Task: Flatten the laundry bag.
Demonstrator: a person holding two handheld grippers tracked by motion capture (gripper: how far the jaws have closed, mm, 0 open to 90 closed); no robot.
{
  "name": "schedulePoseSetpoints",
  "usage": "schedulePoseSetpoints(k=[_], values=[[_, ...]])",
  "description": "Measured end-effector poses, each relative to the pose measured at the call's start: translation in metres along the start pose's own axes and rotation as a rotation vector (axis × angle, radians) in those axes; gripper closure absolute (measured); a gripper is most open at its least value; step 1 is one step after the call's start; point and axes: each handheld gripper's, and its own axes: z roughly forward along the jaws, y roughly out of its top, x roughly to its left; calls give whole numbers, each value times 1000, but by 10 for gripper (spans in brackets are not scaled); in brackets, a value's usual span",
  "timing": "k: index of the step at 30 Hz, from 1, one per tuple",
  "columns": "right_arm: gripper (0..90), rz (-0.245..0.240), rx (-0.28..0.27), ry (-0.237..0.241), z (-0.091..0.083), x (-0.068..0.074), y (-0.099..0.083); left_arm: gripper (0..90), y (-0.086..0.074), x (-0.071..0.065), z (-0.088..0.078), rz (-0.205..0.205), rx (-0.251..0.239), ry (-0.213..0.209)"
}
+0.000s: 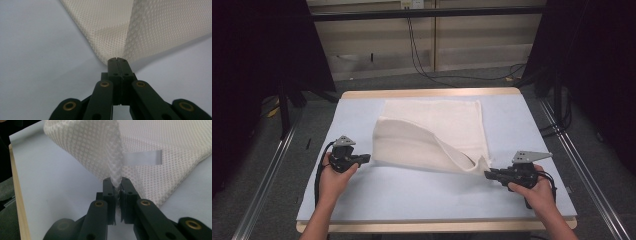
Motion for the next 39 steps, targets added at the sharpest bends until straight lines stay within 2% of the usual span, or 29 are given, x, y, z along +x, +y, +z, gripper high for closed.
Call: schedulePoseSetpoints(k=[2, 4, 5, 12, 16, 23, 25, 26, 27, 28, 31, 32, 34, 37, 38, 39], values=[[842, 0, 2, 2, -3, -1, -2, 900, 1, 1, -1, -22, -26, -5], [842, -1, 8, 4, -4, 0, -4, 900, 2, 1, -1, -23, -30, 0], [842, -1, 10, 3, -4, 0, -4, 892, 3, 3, -2, -39, -42, -9], [838, -14, 25, 12, -4, 1, -7, 869, 3, 14, -1, -90, -68, 7], [825, 2, 13, 14, -9, 1, -9, 854, 6, 14, 2, -90, -73, 1], [815, -21, 11, 0, -17, 2, -9, 838, 11, 11, 9, -85, -77, -4], [791, -13, 6, -10, -21, 2, -9, 836, 12, 12, 10, -76, -71, -1], [742, -1, 0, -20, -26, 0, -9, 835, 13, 12, 11, -70, -66, -2], [742, -1, 0, -20, -26, 0, -9, 835, 13, 12, 12, -73, -65, -4], [693, 7, -4, -35, -32, -1, -10, 835, 14, 11, 14, -76, -68, -12], [652, 6, -16, -43, -39, -4, -10, 835, 14, 12, 15, -81, -71, -20], [645, 17, -31, -64, -45, -8, -10, 835, 15, 11, 15, -83, -70, -20], [642, 15, -36, -69, -48, -10, -11, 835, 15, 11, 16, -84, -67, -22], [628, 41, -44, -113, -56, -19, -15, 835, 16, 10, 17, -83, -63, -27], [628, 41, -44, -113, -56, -19, -15, 834, 16, 10, 17, -83, -63, -27], [618, 50, -43, -137, -57, -21, -16, 834, 16, 10, 18, -79, -61, -24]])
